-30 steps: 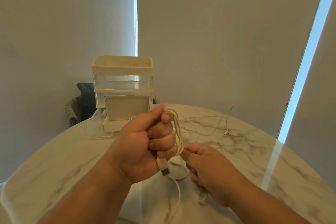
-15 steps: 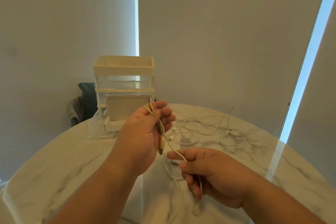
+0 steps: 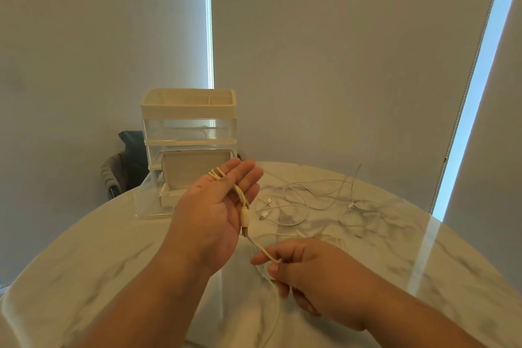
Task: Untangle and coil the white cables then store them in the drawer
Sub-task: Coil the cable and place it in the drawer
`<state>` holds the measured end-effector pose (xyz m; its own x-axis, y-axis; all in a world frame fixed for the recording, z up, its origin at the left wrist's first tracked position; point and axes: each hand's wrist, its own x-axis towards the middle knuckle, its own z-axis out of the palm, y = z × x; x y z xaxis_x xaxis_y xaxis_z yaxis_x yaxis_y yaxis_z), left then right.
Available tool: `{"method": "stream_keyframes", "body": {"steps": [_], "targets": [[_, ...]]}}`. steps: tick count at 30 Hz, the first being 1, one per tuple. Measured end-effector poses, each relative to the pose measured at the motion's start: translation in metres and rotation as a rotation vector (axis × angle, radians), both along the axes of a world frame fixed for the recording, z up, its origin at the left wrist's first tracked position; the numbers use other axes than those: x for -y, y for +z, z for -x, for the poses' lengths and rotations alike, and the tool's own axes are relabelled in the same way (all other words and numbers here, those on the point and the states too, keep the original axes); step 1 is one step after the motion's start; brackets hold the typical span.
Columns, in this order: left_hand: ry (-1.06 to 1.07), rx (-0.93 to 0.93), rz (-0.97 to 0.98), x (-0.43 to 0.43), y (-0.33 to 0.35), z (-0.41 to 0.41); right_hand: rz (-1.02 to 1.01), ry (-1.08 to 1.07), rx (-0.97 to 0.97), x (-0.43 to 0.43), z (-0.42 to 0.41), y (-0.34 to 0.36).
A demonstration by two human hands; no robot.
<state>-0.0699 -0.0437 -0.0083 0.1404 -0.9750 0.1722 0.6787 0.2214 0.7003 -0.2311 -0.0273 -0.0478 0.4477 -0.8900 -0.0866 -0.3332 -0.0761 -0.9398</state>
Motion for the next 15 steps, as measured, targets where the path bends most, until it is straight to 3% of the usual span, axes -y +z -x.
{"method": "stream_keyframes", "body": {"steps": [2, 6, 9, 12, 15], "targets": [[0.062, 0.189, 0.007, 0.002, -0.005, 0.000, 0.055, 0.054, -0.065, -0.003, 0.001, 0.004], [0.246, 0.960, 0.272, -0.001, -0.023, 0.003, 0.074, 0.032, -0.043, -0.002, 0.009, 0.010], [0.254, 1.383, 0.375, -0.004, -0.029, 0.004, 0.134, -0.058, -0.039, 0.002, 0.016, 0.013], [0.216, 1.600, 0.368, -0.002, -0.029, 0.005, 0.152, -0.142, 0.019, 0.005, 0.020, 0.014], [0.166, 1.663, 0.372, -0.004, -0.028, 0.006, 0.152, -0.169, 0.066, 0.006, 0.020, 0.014]]}}
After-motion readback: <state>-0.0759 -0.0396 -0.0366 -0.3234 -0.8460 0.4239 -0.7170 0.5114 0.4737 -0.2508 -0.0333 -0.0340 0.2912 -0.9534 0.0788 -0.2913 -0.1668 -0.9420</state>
